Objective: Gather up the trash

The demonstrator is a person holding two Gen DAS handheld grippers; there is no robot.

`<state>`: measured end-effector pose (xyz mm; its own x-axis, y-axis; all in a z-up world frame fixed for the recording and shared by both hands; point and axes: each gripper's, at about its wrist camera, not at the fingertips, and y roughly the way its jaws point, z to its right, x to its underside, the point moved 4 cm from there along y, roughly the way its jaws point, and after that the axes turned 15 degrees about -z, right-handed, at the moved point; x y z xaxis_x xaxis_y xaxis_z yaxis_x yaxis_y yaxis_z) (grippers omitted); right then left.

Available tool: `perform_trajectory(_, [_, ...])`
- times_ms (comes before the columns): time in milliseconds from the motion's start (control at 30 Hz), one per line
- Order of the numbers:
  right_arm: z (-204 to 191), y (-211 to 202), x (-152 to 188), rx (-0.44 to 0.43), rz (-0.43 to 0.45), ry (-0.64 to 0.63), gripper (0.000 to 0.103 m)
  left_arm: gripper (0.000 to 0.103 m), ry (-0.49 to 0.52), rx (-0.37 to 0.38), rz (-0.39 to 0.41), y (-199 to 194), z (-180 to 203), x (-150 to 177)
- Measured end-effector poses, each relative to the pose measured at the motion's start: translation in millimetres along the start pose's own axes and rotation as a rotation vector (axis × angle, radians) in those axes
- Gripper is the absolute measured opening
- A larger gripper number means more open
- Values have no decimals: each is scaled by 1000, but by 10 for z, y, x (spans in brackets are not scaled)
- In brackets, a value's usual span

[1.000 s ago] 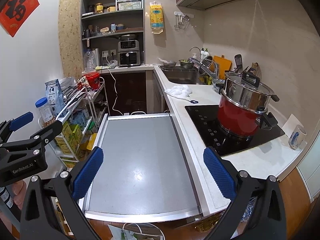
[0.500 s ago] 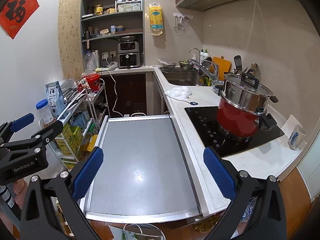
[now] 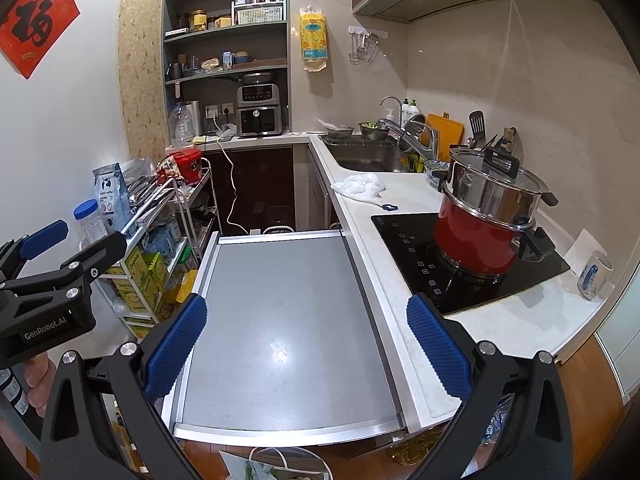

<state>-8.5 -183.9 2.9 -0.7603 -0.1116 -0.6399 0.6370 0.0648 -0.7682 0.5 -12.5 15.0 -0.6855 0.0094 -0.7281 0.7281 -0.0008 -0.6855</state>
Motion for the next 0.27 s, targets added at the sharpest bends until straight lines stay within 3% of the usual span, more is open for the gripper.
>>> perform_trajectory(267, [-7, 1, 20, -2, -2, 16, 99, 101, 12, 30, -36, 49, 25, 22])
